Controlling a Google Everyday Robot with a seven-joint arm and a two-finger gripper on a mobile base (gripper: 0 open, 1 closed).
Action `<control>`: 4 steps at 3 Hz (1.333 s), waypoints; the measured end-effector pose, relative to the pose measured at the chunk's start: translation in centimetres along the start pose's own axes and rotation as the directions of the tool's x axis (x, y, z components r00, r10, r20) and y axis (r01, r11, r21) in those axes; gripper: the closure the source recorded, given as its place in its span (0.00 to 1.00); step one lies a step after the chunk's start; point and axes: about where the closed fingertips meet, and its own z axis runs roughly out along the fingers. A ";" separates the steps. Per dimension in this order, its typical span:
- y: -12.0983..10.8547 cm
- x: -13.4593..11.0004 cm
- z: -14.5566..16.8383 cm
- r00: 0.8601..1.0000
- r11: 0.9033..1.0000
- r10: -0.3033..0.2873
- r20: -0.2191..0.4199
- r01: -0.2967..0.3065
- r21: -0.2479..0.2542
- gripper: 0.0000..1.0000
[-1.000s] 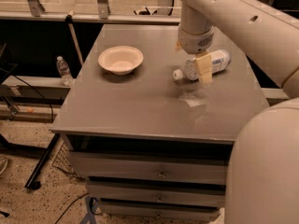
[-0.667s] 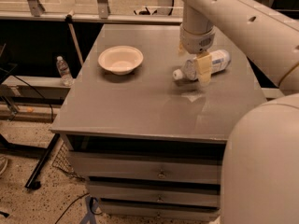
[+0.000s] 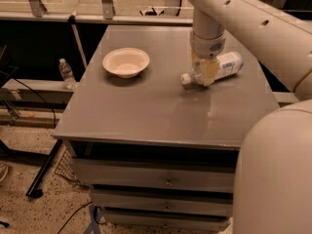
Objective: Place blue plastic bottle upright
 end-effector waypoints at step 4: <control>6.2 -2.1 -13.1 0.926 0.971 0.142 0.349 -0.199 0.131 1.00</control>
Offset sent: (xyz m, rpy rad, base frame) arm -0.0804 0.0160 0.1034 0.1258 -0.1516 0.0058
